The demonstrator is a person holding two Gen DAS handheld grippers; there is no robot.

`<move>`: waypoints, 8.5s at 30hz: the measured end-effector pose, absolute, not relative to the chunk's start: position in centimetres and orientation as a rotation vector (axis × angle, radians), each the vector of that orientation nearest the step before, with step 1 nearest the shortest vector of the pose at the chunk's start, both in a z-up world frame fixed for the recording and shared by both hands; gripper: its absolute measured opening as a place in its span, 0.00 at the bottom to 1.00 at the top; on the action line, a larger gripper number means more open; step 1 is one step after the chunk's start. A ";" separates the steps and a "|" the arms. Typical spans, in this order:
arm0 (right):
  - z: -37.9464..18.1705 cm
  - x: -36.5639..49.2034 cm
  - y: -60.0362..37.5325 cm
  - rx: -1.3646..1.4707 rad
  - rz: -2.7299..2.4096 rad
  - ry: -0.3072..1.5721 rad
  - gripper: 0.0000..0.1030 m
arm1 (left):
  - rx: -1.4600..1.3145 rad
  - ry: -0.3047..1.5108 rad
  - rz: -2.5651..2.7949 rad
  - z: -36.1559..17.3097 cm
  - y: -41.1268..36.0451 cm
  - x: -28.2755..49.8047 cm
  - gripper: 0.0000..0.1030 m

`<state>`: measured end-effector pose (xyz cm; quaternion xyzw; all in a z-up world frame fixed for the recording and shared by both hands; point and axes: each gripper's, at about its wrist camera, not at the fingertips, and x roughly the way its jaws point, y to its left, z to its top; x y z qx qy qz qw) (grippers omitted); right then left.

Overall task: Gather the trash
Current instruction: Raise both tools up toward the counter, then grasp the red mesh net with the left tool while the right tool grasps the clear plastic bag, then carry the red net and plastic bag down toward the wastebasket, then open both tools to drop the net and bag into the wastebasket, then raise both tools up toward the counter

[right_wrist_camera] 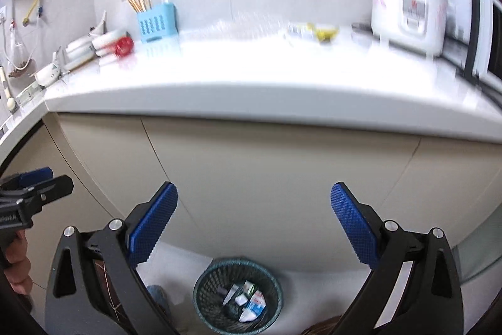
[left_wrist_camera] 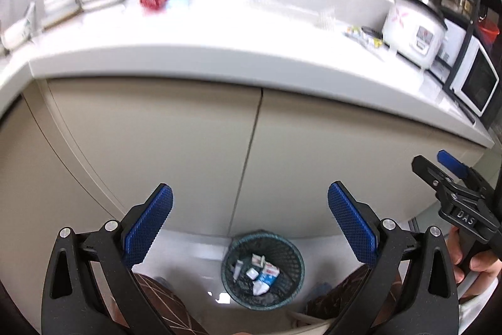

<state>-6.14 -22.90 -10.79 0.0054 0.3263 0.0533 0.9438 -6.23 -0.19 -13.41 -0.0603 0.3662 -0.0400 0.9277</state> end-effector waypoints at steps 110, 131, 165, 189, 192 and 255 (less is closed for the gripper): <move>0.3 10.4 -27.2 -0.050 -0.046 0.882 0.26 | -0.019 0.776 0.035 0.3 8.5 11.6 0.15; -2.8 -6.1 -20.6 -0.033 0.097 0.692 0.26 | -0.028 0.665 -0.060 -5.8 0.3 -6.3 0.15; -38.5 -8.3 -20.1 0.035 0.065 1.113 0.27 | -0.080 1.083 -0.146 -40.0 -3.4 -3.6 0.15; -49.7 -4.9 -20.8 0.054 0.001 1.368 0.27 | -0.111 1.355 -0.223 -54.4 -6.7 0.1 0.19; -49.8 -4.9 -20.7 0.055 -0.001 1.370 0.27 | -0.096 1.349 -0.222 -54.1 -6.9 0.0 0.21; -31.5 -6.4 -22.4 0.119 0.116 1.001 0.91 | -0.122 1.025 -0.156 -36.3 -1.5 -3.8 0.94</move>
